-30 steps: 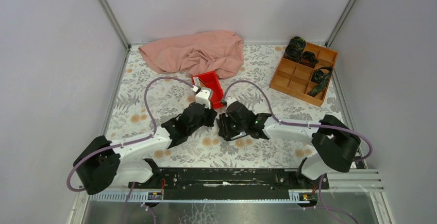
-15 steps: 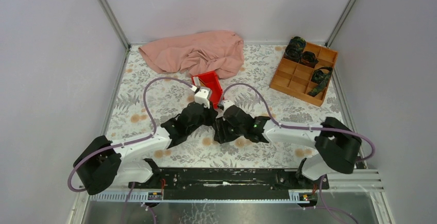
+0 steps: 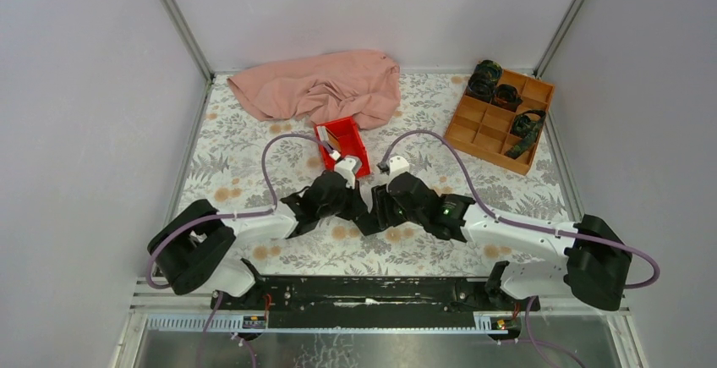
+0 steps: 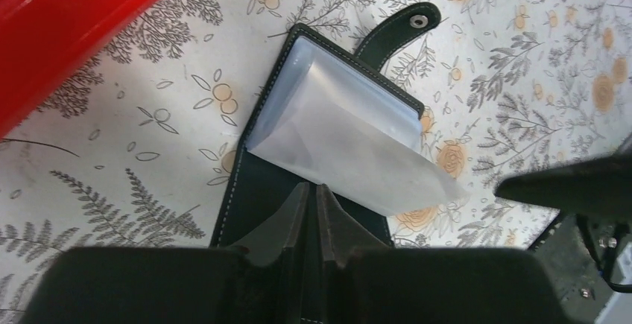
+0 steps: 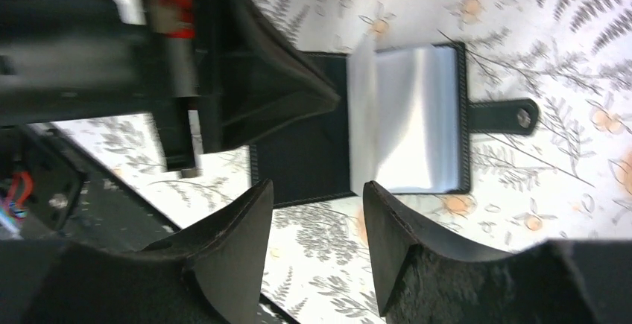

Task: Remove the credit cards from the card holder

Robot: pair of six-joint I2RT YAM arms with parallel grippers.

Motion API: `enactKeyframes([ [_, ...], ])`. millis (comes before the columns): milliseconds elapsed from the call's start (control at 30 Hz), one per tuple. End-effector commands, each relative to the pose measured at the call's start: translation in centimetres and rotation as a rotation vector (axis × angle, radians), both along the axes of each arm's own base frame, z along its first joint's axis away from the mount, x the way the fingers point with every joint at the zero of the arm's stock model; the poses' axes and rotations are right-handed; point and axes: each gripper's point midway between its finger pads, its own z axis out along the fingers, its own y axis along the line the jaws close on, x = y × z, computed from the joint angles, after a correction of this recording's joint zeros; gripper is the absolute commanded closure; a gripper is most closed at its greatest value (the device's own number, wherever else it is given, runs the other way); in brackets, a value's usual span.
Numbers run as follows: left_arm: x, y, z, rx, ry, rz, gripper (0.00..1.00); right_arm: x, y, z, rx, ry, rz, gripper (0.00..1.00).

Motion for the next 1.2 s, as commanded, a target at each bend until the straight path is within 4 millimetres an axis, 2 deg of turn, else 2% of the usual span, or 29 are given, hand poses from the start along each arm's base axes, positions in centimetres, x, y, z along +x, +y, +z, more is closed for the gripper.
enactKeyframes([
  [0, -0.9, -0.3, 0.5, -0.056, 0.029, -0.017, 0.9, 1.5, -2.3, -0.8, -0.059, -0.029, -0.062, 0.45],
  [33, -1.3, 0.0, 0.4, -0.052, 0.035, -0.021, 0.99, 1.8, -2.6, -1.0, -0.062, -0.027, -0.067, 0.45],
  [67, -1.5, 0.2, 0.2, -0.044, 0.039, -0.027, 1.0, 2.2, -2.8, -1.2, -0.068, -0.027, -0.072, 0.45],
  [300, -2.7, 2.1, -1.9, 0.068, 0.097, -0.027, 1.0, 4.1, -4.0, -3.9, -0.12, 0.018, -0.086, 0.45],
  [533, -3.0, 2.6, -4.0, 0.129, 0.156, -0.016, 1.0, 3.7, -3.3, -5.7, -0.123, 0.062, -0.054, 0.46],
  [833, -1.3, 2.5, -5.2, 0.224, 0.167, 0.007, 1.0, 2.7, -2.4, -7.4, -0.096, 0.121, -0.017, 0.47],
  [1000, -0.2, 2.7, -5.3, 0.254, 0.153, 0.025, 1.0, 2.6, -1.9, -7.1, -0.071, 0.124, -0.001, 0.48],
  [1167, 1.2, 3.0, -4.6, 0.236, 0.144, 0.048, 1.0, 2.0, -0.6, -5.6, 0.004, 0.128, 0.047, 0.48],
])
